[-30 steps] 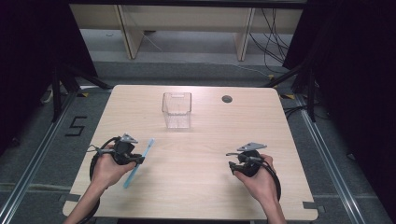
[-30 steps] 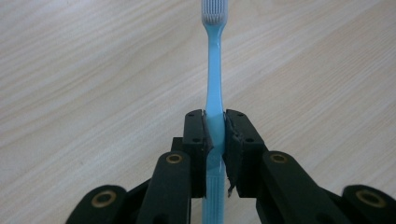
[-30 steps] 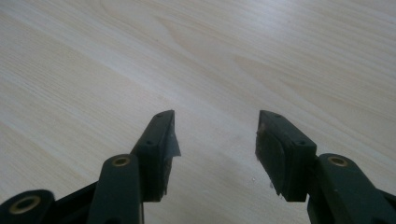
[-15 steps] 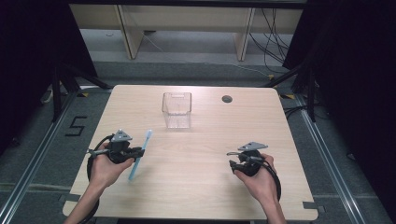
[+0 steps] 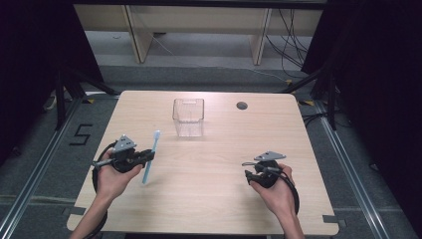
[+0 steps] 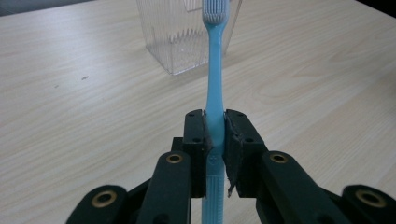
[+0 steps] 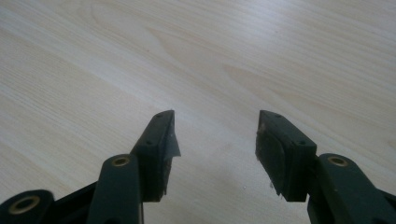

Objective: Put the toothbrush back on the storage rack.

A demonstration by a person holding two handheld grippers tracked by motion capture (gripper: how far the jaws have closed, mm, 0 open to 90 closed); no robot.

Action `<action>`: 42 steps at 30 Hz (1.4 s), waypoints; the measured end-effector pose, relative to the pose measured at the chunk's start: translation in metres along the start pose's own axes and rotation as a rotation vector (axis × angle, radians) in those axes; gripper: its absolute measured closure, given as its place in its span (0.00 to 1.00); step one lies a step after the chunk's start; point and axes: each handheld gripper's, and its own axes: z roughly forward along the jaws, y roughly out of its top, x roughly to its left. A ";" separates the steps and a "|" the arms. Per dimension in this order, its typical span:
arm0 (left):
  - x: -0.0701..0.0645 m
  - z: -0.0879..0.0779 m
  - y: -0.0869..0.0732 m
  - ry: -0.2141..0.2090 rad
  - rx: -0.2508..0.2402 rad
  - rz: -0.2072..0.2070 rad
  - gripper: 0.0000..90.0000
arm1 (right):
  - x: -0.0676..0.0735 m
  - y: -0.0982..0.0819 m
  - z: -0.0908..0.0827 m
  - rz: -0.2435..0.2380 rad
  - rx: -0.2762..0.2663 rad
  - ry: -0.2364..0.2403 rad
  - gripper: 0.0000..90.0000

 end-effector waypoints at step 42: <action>0.014 -0.008 0.017 0.008 -0.356 -0.024 0.87 | -0.004 0.000 -0.004 -0.028 -0.070 -0.024 0.53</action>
